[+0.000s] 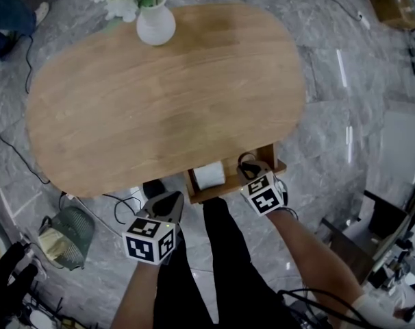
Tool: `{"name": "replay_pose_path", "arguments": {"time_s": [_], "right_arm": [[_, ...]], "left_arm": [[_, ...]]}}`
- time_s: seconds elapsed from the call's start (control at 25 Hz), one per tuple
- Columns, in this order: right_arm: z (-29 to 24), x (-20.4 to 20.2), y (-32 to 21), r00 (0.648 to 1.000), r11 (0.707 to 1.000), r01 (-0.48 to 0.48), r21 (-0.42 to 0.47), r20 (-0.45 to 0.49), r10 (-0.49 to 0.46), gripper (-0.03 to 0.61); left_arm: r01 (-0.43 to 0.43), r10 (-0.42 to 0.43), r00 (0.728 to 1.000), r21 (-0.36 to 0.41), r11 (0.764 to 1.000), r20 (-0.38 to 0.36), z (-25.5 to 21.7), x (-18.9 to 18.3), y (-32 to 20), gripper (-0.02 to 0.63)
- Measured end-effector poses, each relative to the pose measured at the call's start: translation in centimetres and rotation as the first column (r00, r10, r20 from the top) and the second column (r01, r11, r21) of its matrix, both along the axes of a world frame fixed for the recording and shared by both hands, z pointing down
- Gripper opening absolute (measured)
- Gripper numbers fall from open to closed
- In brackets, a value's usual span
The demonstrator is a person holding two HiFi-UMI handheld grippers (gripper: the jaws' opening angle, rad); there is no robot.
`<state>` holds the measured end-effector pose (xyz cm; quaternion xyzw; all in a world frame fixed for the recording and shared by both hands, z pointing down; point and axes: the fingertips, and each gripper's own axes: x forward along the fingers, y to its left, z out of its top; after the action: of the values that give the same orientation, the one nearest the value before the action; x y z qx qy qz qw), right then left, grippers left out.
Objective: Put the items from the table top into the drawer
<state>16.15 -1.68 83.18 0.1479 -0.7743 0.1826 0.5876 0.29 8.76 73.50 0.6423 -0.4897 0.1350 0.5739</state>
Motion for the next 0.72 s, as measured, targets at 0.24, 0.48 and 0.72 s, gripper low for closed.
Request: {"name": "replay_pose_path", "arguments": {"time_s": [0.24, 0.48, 0.72], "right_arm": [[0.9, 0.3, 1.1, 0.999, 0.999, -0.037, -0.017, -0.006, 0.036, 0.058], [2.2, 0.7, 2.4, 0.996, 0.995, -0.089, -0.050, -0.018, 0.088, 0.058], [3.6, 0.7, 3.3, 0.992, 0.989, -0.127, -0.069, -0.020, 0.126, 0.060]], "left_arm": [[-0.022, 0.022, 1.000, 0.005, 1.000, 0.003, 0.6, 0.3, -0.3, 0.002], [-0.051, 0.051, 0.999, -0.014, 0.999, 0.012, 1.4, 1.3, -0.1, 0.002], [-0.045, 0.047, 0.998, -0.040, 0.998, 0.033, 2.6, 1.6, 0.4, 0.002]]}}
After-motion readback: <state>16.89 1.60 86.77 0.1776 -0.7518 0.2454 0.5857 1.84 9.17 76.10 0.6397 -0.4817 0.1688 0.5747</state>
